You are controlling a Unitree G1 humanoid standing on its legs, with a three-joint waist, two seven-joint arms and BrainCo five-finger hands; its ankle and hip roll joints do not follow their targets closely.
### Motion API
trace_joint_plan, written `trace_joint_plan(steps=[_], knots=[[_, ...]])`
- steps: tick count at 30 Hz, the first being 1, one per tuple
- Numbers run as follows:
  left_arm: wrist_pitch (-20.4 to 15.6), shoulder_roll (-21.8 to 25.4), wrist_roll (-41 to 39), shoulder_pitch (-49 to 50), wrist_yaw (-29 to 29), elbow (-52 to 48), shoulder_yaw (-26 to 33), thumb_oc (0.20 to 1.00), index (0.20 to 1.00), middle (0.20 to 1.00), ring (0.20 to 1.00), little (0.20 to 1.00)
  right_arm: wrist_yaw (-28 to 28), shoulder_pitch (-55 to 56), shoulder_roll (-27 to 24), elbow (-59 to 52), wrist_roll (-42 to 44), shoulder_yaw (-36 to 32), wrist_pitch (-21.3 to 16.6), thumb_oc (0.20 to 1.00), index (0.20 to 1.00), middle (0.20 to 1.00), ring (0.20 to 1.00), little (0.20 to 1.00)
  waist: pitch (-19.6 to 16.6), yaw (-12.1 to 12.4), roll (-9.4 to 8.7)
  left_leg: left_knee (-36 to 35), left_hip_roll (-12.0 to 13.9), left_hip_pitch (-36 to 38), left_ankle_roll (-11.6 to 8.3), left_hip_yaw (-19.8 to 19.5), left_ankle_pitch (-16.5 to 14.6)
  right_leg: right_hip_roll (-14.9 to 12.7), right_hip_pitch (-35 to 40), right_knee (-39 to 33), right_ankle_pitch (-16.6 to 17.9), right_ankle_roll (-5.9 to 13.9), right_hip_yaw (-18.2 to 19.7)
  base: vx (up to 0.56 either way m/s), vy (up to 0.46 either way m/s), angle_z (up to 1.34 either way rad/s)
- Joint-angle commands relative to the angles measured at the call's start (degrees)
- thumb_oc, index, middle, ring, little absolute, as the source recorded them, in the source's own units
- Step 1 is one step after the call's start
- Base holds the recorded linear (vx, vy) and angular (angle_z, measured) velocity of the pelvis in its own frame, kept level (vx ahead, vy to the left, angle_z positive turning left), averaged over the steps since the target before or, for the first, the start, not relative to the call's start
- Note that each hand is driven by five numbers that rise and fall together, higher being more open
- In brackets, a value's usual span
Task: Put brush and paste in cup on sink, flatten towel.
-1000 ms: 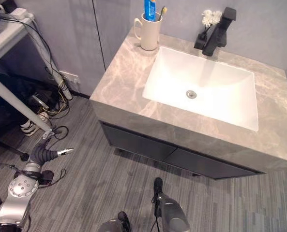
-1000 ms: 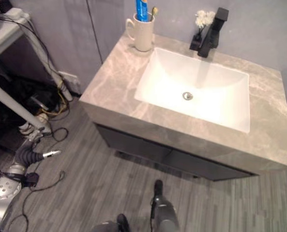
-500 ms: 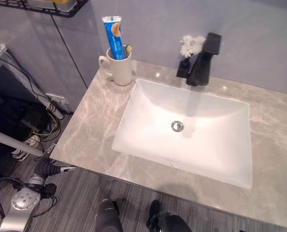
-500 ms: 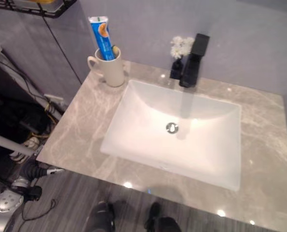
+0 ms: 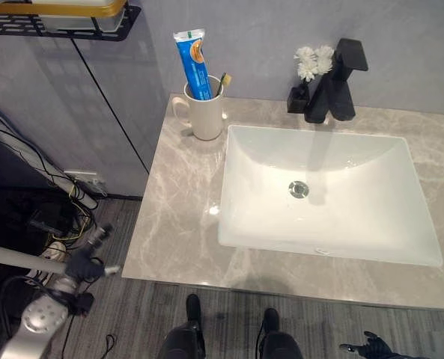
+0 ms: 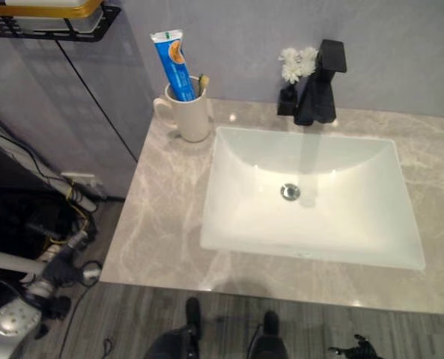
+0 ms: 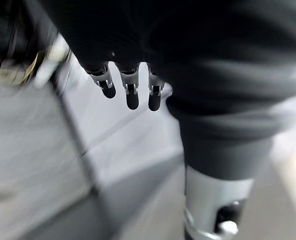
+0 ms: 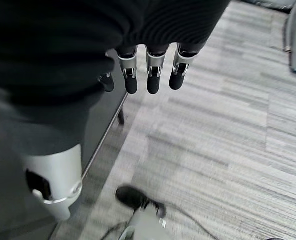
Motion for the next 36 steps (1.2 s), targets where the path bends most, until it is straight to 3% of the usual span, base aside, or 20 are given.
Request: trace_joint_plan(steps=[1,3,4,5,6,9,10,12,15,17,23,36], knots=[[-3.63,-0.39,-1.32,-2.36,1.55,-1.31,3.31,1.000,1.000,1.000,1.000,1.000,-1.37,-1.65,-3.25,-1.67,-1.13,1.24,-0.58,1.000,1.000,1.000,1.000,1.000,-3.19,-0.84,0.77,6.21,4.21,0.29,-1.30,-1.49,-4.59,0.11,-2.48,2.83,2.49,1.09,-1.98,0.07,0.016,-0.04],[-4.30,0.63,-1.10,-2.02,1.09,-3.78,3.14,1.000,1.000,1.000,1.000,1.000,-1.69,-2.86,-3.96,-3.98,-1.62,2.36,-1.15,1.000,1.000,1.000,1.000,1.000,-4.00,-0.42,0.46,3.85,4.29,1.05,-1.76,-2.31,-3.40,0.30,-1.99,2.44,2.17,1.12,-2.41,0.03,-0.029,0.04],[-5.16,1.84,-1.23,-2.49,0.95,-5.87,3.18,0.693,0.693,0.693,0.693,0.693,-1.90,-3.43,-4.84,-5.71,-1.93,2.71,-1.65,1.000,1.000,1.000,1.000,1.000,-4.46,-0.17,0.37,2.07,4.49,1.50,-2.12,-2.86,-2.51,0.62,-1.78,1.93,1.88,1.03,-3.07,-0.01,-0.054,0.13],[-5.15,1.83,-1.24,-2.46,0.94,-5.90,3.20,0.536,0.536,0.536,0.536,0.536,-1.90,-3.40,-4.85,-5.73,-1.93,2.70,-1.64,1.000,1.000,1.000,1.000,1.000,-4.46,-0.23,0.38,1.97,4.48,1.55,-2.13,-2.92,-2.45,0.63,-1.73,1.90,1.88,1.02,-3.14,0.01,-0.056,0.31],[-5.46,2.63,-2.09,-2.69,0.48,-7.06,3.03,0.200,0.200,0.200,0.200,0.200,-2.01,-3.74,-5.13,-5.08,-2.79,3.57,-1.68,1.000,1.000,1.000,1.000,1.000,-4.72,-0.08,0.45,1.33,4.62,1.88,-2.31,-2.99,-2.10,0.69,-1.50,1.57,1.86,1.06,-3.56,0.01,-0.053,0.44],[-6.08,9.08,-6.80,-5.58,-1.55,-13.33,1.88,0.200,0.200,0.200,0.200,0.200,-2.78,-7.87,-7.49,-4.33,-4.56,6.30,-1.06,1.000,1.000,1.000,1.000,1.000,-4.86,0.12,1.36,-0.82,5.45,2.26,-3.23,-2.67,-0.28,1.34,-1.49,0.14,2.42,0.84,-3.89,-0.03,-0.083,0.21],[-6.07,9.11,-6.84,-5.69,-1.56,-13.29,1.83,0.200,0.200,0.200,0.200,0.200,-2.79,-7.92,-7.47,-4.28,-4.56,6.26,-1.07,1.000,1.000,1.000,1.000,1.000,-4.83,0.20,1.37,-0.90,5.49,2.31,-3.25,-2.63,-0.24,1.37,-1.49,0.11,2.44,0.83,-3.86,-0.13,-0.083,-0.06],[-6.24,13.69,-9.60,-14.17,-1.83,-14.91,-4.40,0.200,0.200,0.200,0.200,0.200,-5.49,-13.77,-9.25,-3.56,-3.56,7.44,-0.45,1.000,1.000,1.000,1.000,1.000,-2.61,-0.78,3.22,-0.71,5.92,-0.01,-3.82,-2.37,1.10,1.61,-4.44,0.01,3.35,0.63,-2.82,-0.23,-0.030,-0.07],[-5.74,13.96,-8.62,-18.87,-1.06,-14.13,-8.32,0.200,0.200,0.200,0.200,0.200,-6.62,-14.33,-8.86,-5.12,-3.45,7.44,-0.30,1.000,1.000,1.000,1.000,1.000,-2.02,-1.12,4.54,-1.65,6.31,-0.68,-4.18,-1.84,2.02,1.86,-5.31,-1.18,4.14,0.46,-2.23,-0.10,-0.005,-0.21],[-4.93,11.56,-8.70,-27.38,0.93,-9.68,-15.07,0.200,0.200,0.200,0.200,0.200,-7.25,-13.55,-6.84,-7.34,-2.75,8.99,0.22,1.000,1.000,1.000,1.000,1.000,-1.05,-3.27,6.84,-3.30,6.60,-1.32,-4.47,0.28,3.03,2.13,-8.25,-2.60,5.56,0.58,0.16,-0.04,0.009,-0.44],[-3.90,8.85,-6.92,-36.83,3.67,-0.75,-20.39,0.200,0.200,0.200,0.200,0.200,-9.41,-14.84,-6.12,-6.53,-7.40,11.96,1.68,1.000,1.000,1.000,1.000,1.000,0.25,-4.88,8.99,-3.85,7.09,-3.65,-4.98,2.41,3.79,2.47,-12.86,-3.66,7.12,0.70,3.41,-0.03,-0.013,-0.38],[-1.73,4.88,-0.88,-46.92,9.77,14.05,-23.01,0.200,0.200,0.200,0.200,0.200,-11.18,-16.83,-5.00,-3.87,-2.66,11.70,2.21,1.000,1.000,1.000,1.000,1.000,0.41,-6.40,9.55,-3.85,7.58,-7.18,-5.68,4.64,4.41,2.77,-18.61,-3.66,8.44,0.69,6.43,0.02,-0.028,-0.14]])
